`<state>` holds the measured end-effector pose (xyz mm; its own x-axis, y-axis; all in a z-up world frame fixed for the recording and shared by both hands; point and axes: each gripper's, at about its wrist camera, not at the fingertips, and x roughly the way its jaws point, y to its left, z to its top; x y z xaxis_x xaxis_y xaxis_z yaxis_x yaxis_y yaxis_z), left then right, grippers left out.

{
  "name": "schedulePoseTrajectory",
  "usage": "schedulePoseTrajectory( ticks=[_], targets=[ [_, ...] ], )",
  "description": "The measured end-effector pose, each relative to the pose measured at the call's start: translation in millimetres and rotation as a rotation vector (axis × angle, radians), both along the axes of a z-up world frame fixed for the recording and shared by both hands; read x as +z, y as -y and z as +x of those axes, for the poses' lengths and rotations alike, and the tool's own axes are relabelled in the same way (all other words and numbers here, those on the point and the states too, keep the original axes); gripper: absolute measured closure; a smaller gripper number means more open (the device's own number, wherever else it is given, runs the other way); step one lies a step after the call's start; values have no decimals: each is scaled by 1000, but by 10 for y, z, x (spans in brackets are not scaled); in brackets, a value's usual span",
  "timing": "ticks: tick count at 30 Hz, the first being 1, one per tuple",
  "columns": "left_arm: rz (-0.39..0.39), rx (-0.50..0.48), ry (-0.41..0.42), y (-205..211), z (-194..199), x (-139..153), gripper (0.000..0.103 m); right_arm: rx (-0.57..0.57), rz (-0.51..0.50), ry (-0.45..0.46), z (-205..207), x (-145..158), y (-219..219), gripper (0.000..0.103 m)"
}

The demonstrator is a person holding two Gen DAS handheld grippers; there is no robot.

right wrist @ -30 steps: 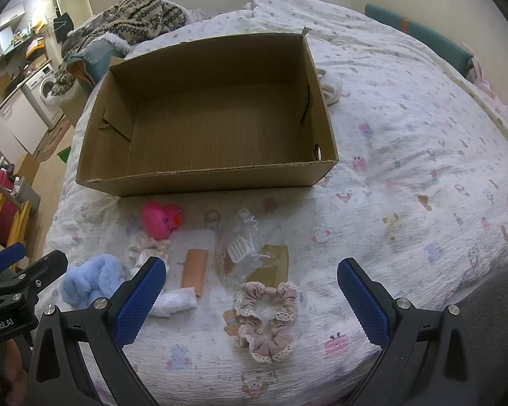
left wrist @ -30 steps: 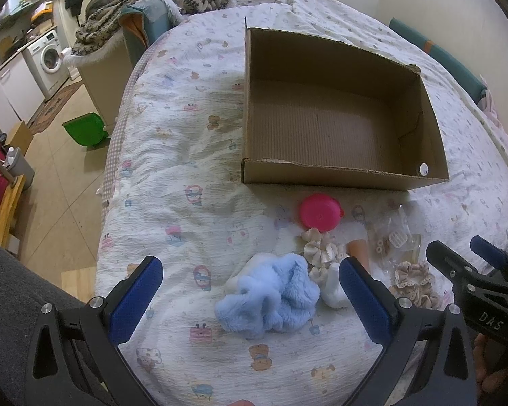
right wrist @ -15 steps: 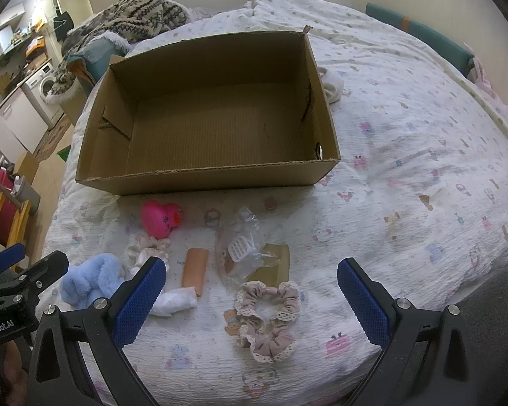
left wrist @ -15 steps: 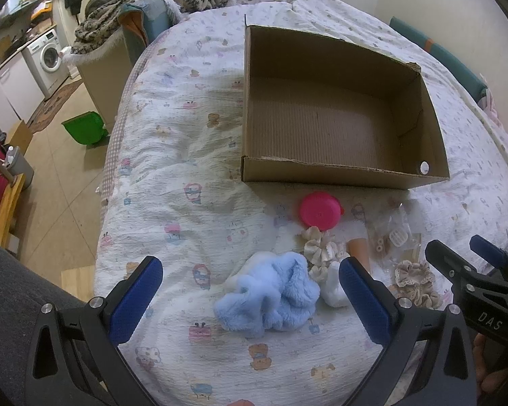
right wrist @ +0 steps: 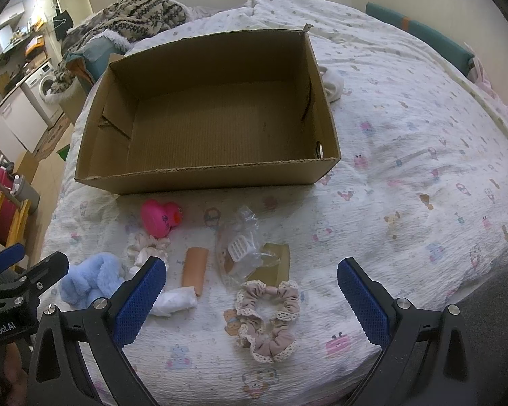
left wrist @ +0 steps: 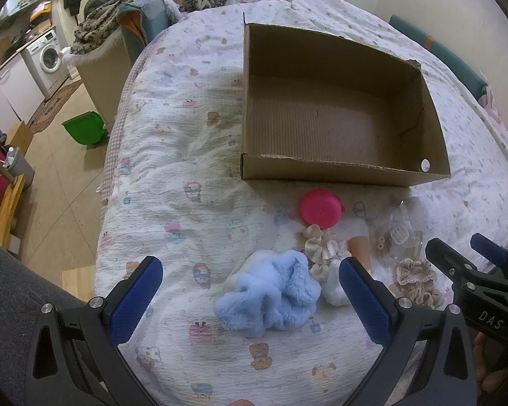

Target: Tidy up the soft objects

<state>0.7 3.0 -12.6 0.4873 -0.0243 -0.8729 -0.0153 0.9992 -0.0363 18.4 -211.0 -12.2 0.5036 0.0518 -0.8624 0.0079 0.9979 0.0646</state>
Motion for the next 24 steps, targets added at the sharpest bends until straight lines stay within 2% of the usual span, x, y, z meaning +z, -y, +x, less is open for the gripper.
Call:
schedulePoseTrajectory(
  ticks=[3, 11, 15, 19, 21, 24],
  targets=[
    [3, -1, -4, -1, 5, 2, 0, -7, 18, -8, 11, -14, 13, 0],
    [-7, 6, -11, -25, 29, 22, 0, -93, 215, -110, 66, -169, 352, 0],
    [-14, 20, -18, -43, 53, 26, 0, -144, 311, -186, 63, -302, 542, 0],
    [-6, 24, -16, -56, 65, 33, 0, -162, 400, -308, 36, -531, 615, 0],
    [-15, 37, -27, -81, 76, 21, 0, -156, 397, -360, 34, -636, 584, 0],
    [-27, 57, -47, -117, 106, 3, 0, -123, 329, -369, 75, -708, 461, 0]
  ],
)
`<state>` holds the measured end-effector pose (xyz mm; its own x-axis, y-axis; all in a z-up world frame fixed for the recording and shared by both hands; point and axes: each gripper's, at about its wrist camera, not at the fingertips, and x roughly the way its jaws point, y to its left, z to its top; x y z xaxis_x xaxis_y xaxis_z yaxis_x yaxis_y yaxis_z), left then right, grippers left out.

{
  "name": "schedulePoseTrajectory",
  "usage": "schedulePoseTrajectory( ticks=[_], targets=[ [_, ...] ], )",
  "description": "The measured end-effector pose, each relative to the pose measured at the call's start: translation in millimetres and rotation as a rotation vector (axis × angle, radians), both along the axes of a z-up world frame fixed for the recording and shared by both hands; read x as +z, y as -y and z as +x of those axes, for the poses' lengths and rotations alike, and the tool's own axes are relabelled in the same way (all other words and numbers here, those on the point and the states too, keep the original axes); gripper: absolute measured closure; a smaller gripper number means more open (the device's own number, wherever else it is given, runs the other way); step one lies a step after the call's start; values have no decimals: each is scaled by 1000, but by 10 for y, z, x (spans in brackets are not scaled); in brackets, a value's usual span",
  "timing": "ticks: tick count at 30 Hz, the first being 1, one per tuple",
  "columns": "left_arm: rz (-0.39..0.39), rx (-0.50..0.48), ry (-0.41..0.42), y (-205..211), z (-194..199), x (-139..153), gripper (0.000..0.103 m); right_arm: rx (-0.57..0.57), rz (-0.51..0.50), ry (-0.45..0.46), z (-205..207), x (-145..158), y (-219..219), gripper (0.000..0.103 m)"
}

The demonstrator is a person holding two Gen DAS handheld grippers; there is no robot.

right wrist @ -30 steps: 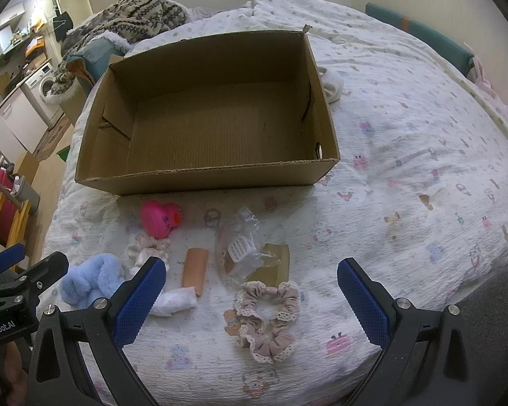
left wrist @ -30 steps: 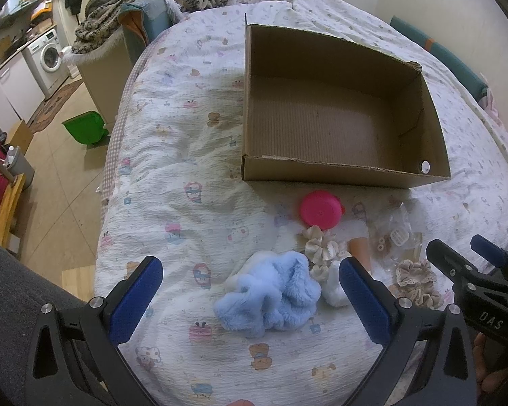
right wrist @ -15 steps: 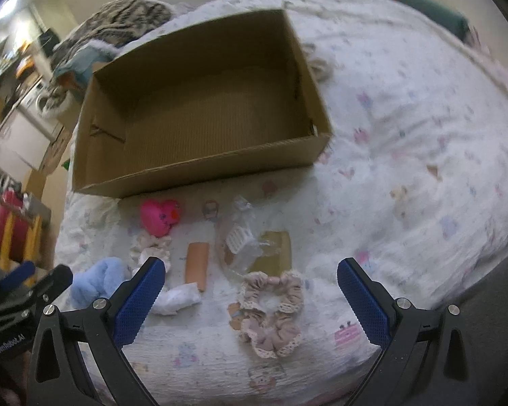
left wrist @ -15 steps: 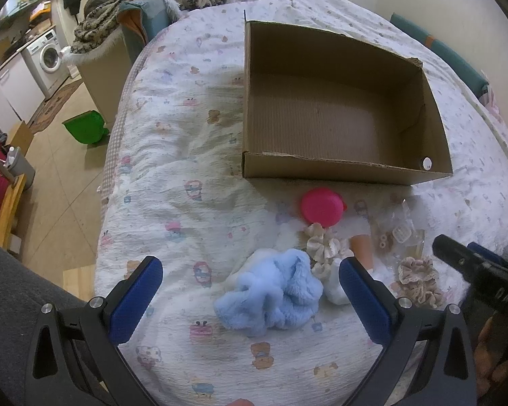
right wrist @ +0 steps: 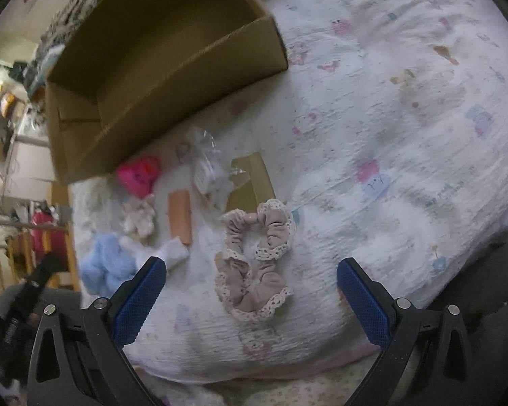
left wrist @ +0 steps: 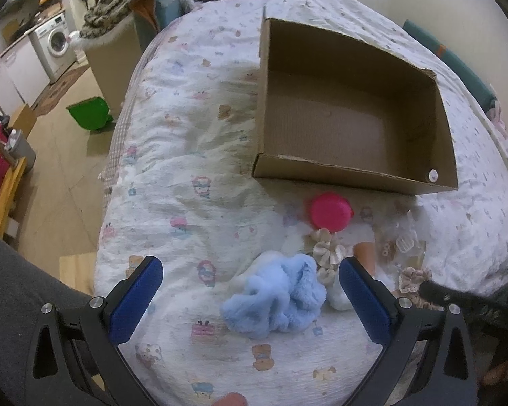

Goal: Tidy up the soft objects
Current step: 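Grasp the blue fuzzy cloth with left tool while right tool grasps the lace scrunchie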

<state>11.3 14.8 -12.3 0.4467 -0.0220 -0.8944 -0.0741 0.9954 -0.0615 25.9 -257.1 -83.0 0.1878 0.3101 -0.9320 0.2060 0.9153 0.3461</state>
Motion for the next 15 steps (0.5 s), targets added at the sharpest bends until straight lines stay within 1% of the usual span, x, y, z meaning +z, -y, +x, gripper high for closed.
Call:
schedulePoseTrajectory(
  ticks=[3, 4, 5, 6, 7, 8, 9, 11, 12, 14, 15],
  targets=[
    [-4, 25, -22, -59, 39, -32, 0, 61, -70, -3, 70, -66, -179, 0],
    [-5, 32, -31, -78, 54, -45, 0, 83, -99, -8, 97, -91, -238, 5],
    [-2, 34, -54, -97, 82, -79, 0, 104, -129, -12, 113, -115, -288, 14],
    [-2, 28, -80, -102, 108, -116, 0, 126, -164, -17, 122, -145, -340, 19],
    [-12, 24, -103, -110, 134, -158, 0, 146, -198, -21, 125, -167, -386, 26],
    [-34, 22, -132, -125, 160, -212, 0, 155, -216, -20, 123, -161, -418, 33],
    [-39, 24, -162, -130, 180, -272, 0, 163, -229, -16, 120, -156, -442, 37],
    [-34, 17, -208, -108, 197, -379, 0, 166, -233, -8, 111, -134, -465, 61],
    [-48, 11, -232, -96, 200, -432, 1, 160, -232, -3, 110, -123, -462, 65],
    [-78, 3, -267, -71, 205, -523, 1, 143, -207, 9, 102, -89, -452, 78],
    [-82, 3, -274, -61, 211, -555, 1, 135, -192, 15, 98, -63, -430, 79]
  ],
)
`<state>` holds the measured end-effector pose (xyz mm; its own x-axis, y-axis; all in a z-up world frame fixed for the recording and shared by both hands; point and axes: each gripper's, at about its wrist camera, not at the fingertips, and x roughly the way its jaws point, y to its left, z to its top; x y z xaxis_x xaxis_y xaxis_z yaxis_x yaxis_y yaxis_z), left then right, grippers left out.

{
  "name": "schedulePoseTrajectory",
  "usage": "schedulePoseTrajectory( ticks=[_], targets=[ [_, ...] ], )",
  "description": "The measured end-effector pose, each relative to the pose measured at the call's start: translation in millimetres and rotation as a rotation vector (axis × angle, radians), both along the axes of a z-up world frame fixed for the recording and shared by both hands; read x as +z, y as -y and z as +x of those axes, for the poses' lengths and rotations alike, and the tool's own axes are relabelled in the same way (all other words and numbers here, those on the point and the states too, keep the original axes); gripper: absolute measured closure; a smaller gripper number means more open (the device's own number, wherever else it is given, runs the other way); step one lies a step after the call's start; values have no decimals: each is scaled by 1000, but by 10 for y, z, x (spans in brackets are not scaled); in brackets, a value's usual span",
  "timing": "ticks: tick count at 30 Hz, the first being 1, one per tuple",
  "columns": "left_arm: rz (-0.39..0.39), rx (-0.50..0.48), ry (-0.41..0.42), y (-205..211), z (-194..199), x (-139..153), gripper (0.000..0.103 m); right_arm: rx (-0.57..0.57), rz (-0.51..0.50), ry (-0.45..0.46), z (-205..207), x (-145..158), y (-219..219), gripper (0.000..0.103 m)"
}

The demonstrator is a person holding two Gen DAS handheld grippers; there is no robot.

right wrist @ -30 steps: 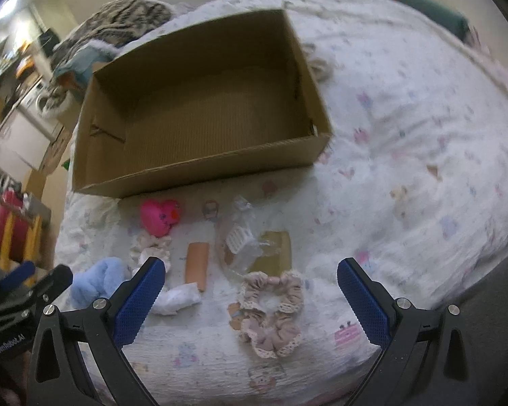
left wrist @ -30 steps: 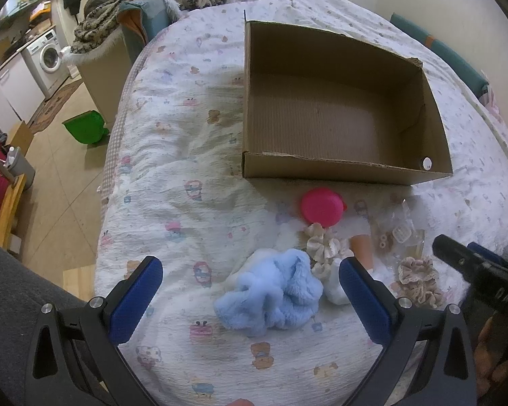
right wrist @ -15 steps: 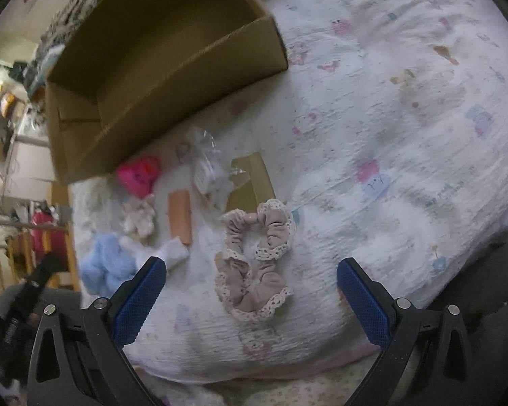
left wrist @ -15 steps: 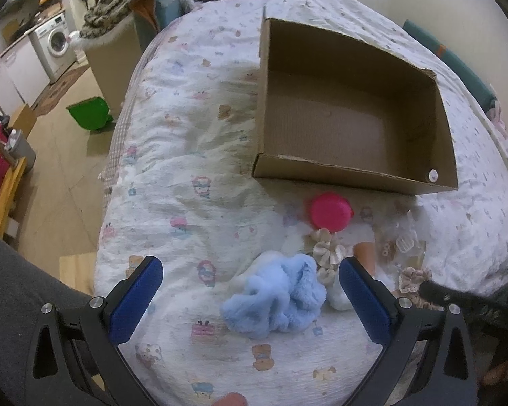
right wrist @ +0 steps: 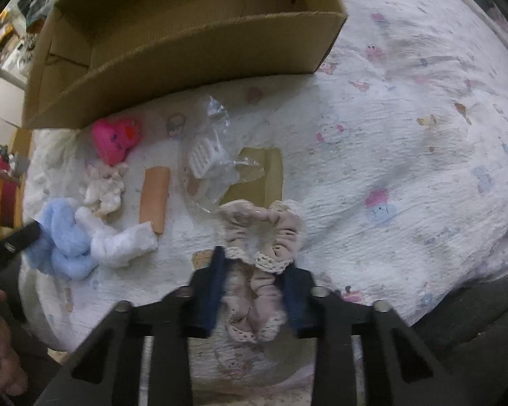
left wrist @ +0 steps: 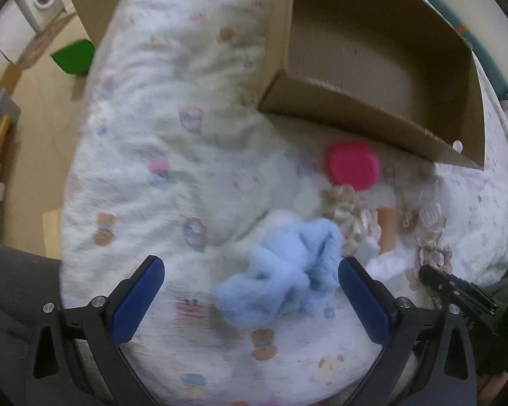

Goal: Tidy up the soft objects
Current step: 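Grasp the blue fuzzy cloth with left tool while right tool grasps the lace scrunchie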

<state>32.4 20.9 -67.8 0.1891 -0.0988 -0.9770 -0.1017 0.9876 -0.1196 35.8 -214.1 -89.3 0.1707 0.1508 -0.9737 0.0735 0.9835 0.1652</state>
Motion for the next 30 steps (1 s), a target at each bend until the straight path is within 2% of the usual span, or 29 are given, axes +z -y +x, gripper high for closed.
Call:
schedulePoseTrajectory(
  ticks=[1, 2, 3, 6, 7, 8, 9, 10, 11, 14, 16, 22, 26, 30],
  targets=[
    [1, 0, -7, 11, 6, -32, 1, -7, 19, 7, -5, 26, 18, 82],
    [2, 2, -14, 25, 12, -67, 7, -12, 40, 15, -3, 48, 49, 83],
    [-10, 2, -24, 37, 18, -104, 20, -15, 54, 25, -4, 74, 49, 83],
    [-72, -12, -54, 82, 17, -186, 45, -22, 77, 60, -15, 189, 43, 84],
    [-80, -23, -59, 108, 7, -197, 46, -24, 92, 75, -28, 210, 79, 84],
    [-76, -37, -61, 140, -10, -199, 53, -26, 110, 86, -27, 236, 89, 84],
    [-69, -43, -57, 152, -21, -193, 68, -26, 133, 94, -28, 262, 91, 84],
    [-69, -45, -57, 154, -29, -188, 74, -27, 151, 103, -59, 288, 82, 84],
    [-76, -41, -59, 142, -33, -179, 88, -22, 167, 119, -83, 308, 66, 84],
    [-101, -29, -24, 94, -60, -77, 90, 3, 211, 171, -113, 456, 35, 84],
    [-80, -34, 29, 81, -97, 58, 90, 16, 214, 198, -117, 516, -3, 84],
    [-15, -57, 238, 23, -244, 672, 90, 60, 226, 315, -132, 858, 26, 84],
    [-11, -51, 300, -22, -145, 945, 90, 83, 242, 413, -40, 1151, 52, 84],
    [-14, -52, 342, -5, 37, 1147, 90, 110, 232, 474, 102, 1372, 77, 84]
  ],
)
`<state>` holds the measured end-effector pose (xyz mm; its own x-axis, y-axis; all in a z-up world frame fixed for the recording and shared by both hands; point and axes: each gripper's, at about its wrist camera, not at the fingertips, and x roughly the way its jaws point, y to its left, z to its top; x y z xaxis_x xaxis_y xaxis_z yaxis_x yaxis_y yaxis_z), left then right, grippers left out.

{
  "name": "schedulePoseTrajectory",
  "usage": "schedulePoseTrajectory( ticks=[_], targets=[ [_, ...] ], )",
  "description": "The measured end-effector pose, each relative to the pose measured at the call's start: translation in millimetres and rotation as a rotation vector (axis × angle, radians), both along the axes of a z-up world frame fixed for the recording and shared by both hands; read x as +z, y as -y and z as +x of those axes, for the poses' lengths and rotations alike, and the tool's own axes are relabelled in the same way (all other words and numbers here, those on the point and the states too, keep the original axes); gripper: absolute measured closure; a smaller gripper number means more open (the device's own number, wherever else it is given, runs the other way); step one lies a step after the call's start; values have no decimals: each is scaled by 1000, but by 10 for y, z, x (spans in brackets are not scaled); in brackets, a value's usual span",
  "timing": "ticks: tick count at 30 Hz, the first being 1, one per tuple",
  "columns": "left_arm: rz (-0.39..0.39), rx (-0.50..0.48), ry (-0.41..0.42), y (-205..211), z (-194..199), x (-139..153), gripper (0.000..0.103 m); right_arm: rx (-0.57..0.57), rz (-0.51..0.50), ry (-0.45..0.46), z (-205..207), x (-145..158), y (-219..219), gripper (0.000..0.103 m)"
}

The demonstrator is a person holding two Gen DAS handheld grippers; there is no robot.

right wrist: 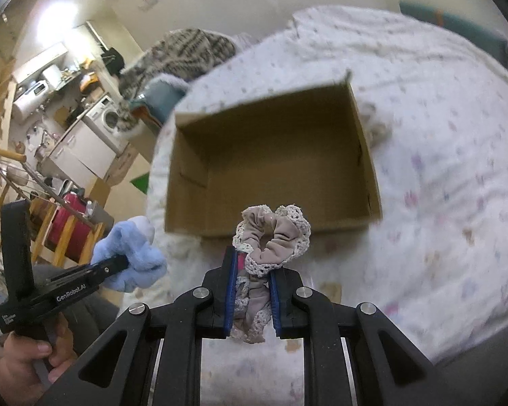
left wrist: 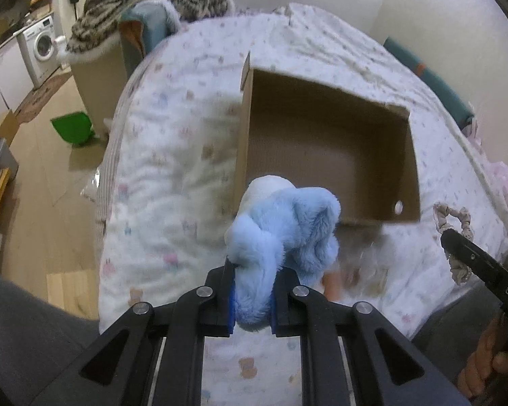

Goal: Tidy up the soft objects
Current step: 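Carry both items into the box and open both tools to release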

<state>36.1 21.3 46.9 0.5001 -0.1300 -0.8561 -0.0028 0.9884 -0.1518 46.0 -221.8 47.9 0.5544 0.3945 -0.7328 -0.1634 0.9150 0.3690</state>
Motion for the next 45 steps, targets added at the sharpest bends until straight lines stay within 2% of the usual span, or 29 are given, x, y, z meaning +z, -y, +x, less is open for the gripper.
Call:
schedulePoseTrajectory(
  ticks=[4, 10, 15, 20, 22, 27, 31, 34, 45],
  targets=[
    [4, -12, 40, 80, 180, 157, 90, 14, -31, 39, 187, 134, -14, 84],
    [28, -48, 75, 251, 580, 214, 90, 22, -62, 53, 571, 90, -37, 84],
    [70, -81, 88, 443, 867, 76, 90, 4, -65, 56, 835, -108, 13, 84],
    [90, -94, 82, 548, 1077, -161, 90, -16, -63, 20, 1020, -308, 53, 84],
    [96, -101, 84, 567, 1101, -259, 90, -10, -81, 25, 1039, -374, 36, 84],
    [96, -81, 58, 536, 1136, -507, 90, -14, -61, -31, 1062, -576, 45, 84],
    [95, -70, 54, 518, 1163, -600, 90, -4, -72, -47, 1092, -632, 4, 84],
    [119, -75, 55, 543, 1143, -642, 89, 5, -97, -55, 1098, -666, -37, 84],
    [126, -72, 48, 568, 1173, -686, 88, 12, -122, -79, 1109, -747, -67, 84]
  ],
)
